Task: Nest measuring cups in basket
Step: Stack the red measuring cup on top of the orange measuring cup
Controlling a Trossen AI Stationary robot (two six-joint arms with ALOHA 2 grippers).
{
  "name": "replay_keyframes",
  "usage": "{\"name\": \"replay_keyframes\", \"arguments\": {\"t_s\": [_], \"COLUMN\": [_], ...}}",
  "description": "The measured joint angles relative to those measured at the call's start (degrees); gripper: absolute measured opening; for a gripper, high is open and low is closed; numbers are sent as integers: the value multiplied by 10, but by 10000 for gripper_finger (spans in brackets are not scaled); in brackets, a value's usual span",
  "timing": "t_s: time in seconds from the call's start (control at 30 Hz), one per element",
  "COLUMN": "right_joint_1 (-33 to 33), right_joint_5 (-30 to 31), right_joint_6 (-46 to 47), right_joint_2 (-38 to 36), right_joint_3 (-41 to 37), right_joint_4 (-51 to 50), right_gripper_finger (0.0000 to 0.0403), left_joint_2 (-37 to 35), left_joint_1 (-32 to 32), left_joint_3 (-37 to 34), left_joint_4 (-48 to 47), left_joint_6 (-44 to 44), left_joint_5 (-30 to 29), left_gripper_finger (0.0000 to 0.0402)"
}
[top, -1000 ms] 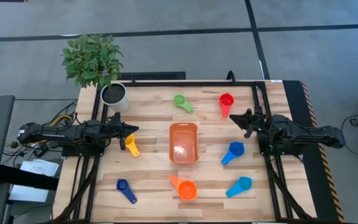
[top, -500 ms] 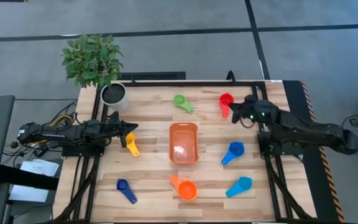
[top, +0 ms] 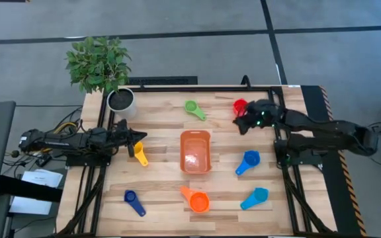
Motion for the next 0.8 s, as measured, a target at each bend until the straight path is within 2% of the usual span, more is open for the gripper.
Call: {"name": "replay_keyframes", "arguments": {"t_s": [0.23, 0.33, 0.47, 0.6, 0.8], "right_joint_1": [185, 256, 336, 402, 466], "right_joint_5": [113, 154, 209, 244, 270], "right_joint_6": [98, 142, 198, 233, 264], "right_joint_2": [2, 2, 3, 15, 71], "right_joint_3": [0, 0, 0, 0, 0], "right_joint_4": [20, 20, 20, 21, 51], "right_gripper_finger": [138, 129, 121, 120, 120], "left_joint_2": [4, 16, 55, 130, 302], "left_joint_1": [-60, -91, -128, -166, -210], "left_joint_3": [0, 0, 0, 4, 75], "left_joint_4": [1, 2, 51, 133, 140], "left_joint_6": [-9, -9, -17, -15, -26], "left_joint_5": [-1, -19, -31, -39, -89], "left_gripper_finger": [0, 0, 0, 0, 0]}}
